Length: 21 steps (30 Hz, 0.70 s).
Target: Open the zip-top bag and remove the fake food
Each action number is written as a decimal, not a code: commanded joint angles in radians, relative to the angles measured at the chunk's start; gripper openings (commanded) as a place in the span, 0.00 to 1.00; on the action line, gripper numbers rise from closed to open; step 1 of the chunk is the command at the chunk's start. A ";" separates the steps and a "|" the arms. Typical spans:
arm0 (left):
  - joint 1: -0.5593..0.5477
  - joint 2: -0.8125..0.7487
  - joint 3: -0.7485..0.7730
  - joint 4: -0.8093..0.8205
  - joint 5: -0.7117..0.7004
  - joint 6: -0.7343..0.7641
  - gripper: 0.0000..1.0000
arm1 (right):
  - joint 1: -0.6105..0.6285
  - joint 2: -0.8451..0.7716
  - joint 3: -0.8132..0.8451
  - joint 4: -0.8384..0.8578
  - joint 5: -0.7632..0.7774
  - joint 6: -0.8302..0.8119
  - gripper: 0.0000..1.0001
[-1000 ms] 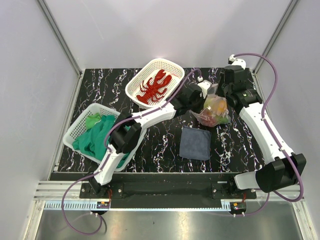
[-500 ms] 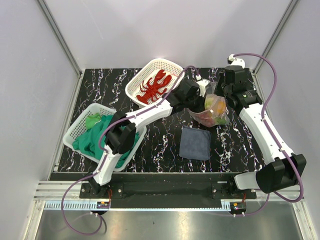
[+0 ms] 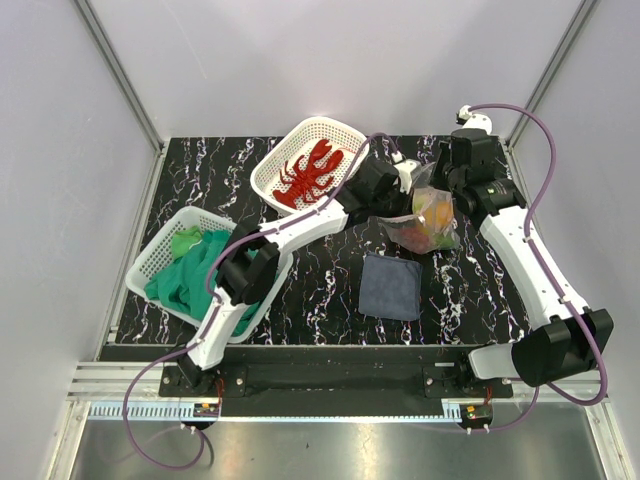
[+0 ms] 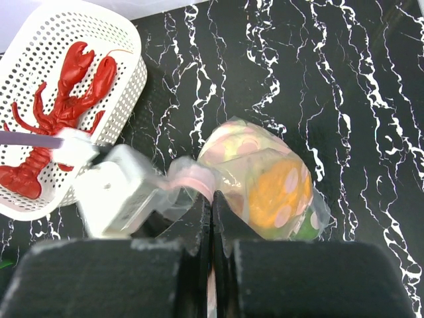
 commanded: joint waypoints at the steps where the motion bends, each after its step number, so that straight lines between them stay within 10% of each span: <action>1: 0.003 0.051 0.030 0.014 -0.070 0.014 0.07 | -0.006 -0.012 0.044 0.046 0.030 -0.010 0.00; 21: 0.003 0.084 -0.039 0.059 -0.266 0.034 0.35 | -0.006 0.008 0.012 0.044 0.057 -0.021 0.00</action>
